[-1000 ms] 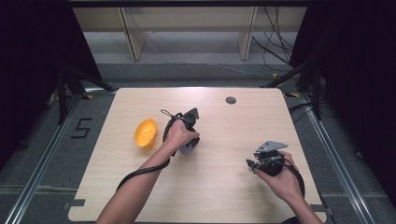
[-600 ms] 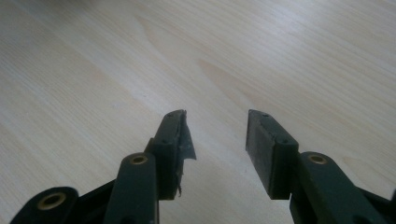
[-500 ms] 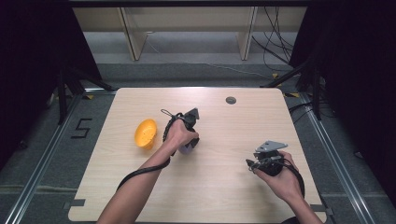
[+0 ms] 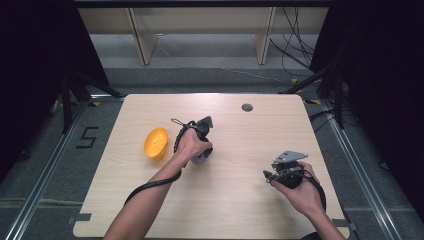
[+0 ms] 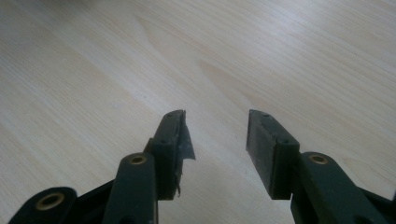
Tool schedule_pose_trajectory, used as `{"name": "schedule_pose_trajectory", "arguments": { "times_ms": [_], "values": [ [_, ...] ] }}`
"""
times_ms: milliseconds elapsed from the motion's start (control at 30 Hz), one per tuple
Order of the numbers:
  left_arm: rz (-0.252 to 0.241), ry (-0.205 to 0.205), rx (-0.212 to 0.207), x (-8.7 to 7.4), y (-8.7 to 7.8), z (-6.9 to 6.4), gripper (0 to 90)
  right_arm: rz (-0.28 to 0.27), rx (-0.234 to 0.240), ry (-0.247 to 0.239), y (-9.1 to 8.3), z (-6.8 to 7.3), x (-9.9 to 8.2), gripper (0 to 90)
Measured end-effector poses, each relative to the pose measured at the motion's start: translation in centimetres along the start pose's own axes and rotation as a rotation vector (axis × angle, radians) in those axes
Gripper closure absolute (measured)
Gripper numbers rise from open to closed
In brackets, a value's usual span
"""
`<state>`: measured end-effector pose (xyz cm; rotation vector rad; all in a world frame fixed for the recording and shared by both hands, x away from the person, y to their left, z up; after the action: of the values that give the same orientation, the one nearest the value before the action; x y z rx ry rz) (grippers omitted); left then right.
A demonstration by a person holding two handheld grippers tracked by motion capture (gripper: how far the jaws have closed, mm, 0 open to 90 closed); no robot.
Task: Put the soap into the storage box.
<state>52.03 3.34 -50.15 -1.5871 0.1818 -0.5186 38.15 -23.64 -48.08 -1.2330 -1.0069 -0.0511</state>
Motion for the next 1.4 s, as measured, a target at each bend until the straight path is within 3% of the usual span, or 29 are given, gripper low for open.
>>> {"name": "schedule_pose_trajectory", "arguments": {
  "times_ms": [267, 533, 567, 600, 933, 967, 1000, 1033, 1067, 1133, 1300, 1333, 1400],
  "values": [
    [-0.024, -0.007, -0.009, -0.2, -0.4, 0.0, 49.0, -0.002, 0.0, -0.002, 0.0, 0.0, 0.0, 57.1],
    [-0.065, 0.012, -0.008, -0.6, -1.1, 0.0, 49.1, -0.001, 0.002, -0.004, 0.0, 0.0, 0.0, 57.0],
    [-0.078, 0.011, -0.017, -0.6, -1.2, 0.1, 49.1, -0.001, 0.002, -0.003, 0.0, 0.0, 0.1, 57.0],
    [-0.13, -0.001, -0.016, -0.7, -1.0, 0.0, 49.0, -0.002, 0.002, -0.002, 0.0, 0.0, 0.1, 57.0],
    [-0.217, -0.039, -0.021, -1.7, -1.7, 0.5, 49.1, 0.001, 0.005, 0.002, 0.0, 0.1, 0.1, 57.0],
    [-0.194, -0.007, -0.015, -1.8, -2.1, 0.9, 49.1, 0.001, 0.004, 0.002, 0.0, 0.1, 0.1, 57.0],
    [-0.199, -0.027, -0.021, -1.9, -2.1, 0.8, 49.1, -0.003, 0.001, -0.013, 0.1, 0.0, 0.0, 57.0],
    [-0.22, 0.022, -0.012, -2.1, -2.3, 1.2, 49.1, -0.002, 0.0, -0.016, 0.1, 0.0, 0.1, 57.0],
    [-0.22, 0.022, -0.012, -2.1, -2.3, 1.2, 49.0, -0.002, 0.001, -0.018, 0.1, 0.0, 0.1, 57.0],
    [-0.236, -0.017, -0.018, -2.4, -2.5, 1.1, 49.1, 0.001, 0.001, -0.018, 0.1, 0.0, 0.1, 57.0],
    [-0.258, -0.02, -0.016, -2.6, -2.8, 1.2, 49.1, -0.005, -0.001, -0.019, 0.1, 0.0, 0.1, 57.0],
    [-0.258, -0.003, -0.012, -2.6, -2.9, 1.4, 49.1, -0.006, 0.0, -0.019, 0.1, 0.0, 0.1, 57.0],
    [-0.261, -0.024, -0.021, -2.7, -3.0, 1.3, 49.1, -0.005, 0.0, -0.018, 0.1, 0.0, 0.1, 56.8]
  ]
}}
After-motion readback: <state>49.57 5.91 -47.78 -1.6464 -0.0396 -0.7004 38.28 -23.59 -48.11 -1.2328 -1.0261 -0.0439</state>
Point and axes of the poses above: each handheld gripper's, and its own axes: y roughly forward along the jaws, x roughly out of its top, z roughly to its left, the point moved 3 cm from there along y, roughly forward along the jaws, and after that the axes turned 3 degrees about x, right-handed, at the moved point
